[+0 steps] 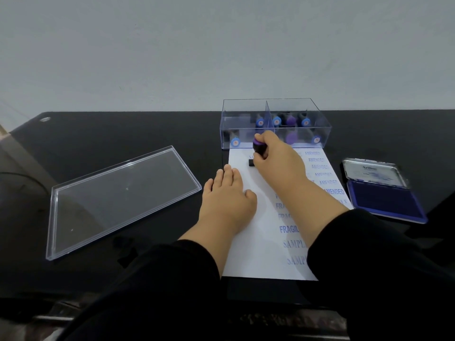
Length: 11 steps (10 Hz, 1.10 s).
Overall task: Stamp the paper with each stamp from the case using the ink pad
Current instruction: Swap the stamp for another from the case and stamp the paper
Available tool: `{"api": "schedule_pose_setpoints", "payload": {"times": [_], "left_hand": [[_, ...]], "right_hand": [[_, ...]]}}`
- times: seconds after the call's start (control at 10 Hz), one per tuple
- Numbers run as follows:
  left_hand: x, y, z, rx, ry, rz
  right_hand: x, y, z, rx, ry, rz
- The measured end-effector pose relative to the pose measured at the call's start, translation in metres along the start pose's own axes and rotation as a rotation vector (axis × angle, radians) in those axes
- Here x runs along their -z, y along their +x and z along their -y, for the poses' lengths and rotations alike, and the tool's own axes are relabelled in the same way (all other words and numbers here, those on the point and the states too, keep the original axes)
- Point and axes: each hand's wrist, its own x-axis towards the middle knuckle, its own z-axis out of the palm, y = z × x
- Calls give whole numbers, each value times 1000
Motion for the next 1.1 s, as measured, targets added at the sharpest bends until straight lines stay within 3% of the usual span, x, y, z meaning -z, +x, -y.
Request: {"api": "schedule_pose_setpoints", "payload": {"times": [0.5,0.8,1.1], "left_hand": [[0,-1,0,5,-11,4],[0,0,0,5,-4,15],[1,0,0,2,1,27]], "right_hand": [[2,0,-6,51,-2,13],[24,4,-23,-153,392,-199],[22,3,-22,-159,383,-175]]}}
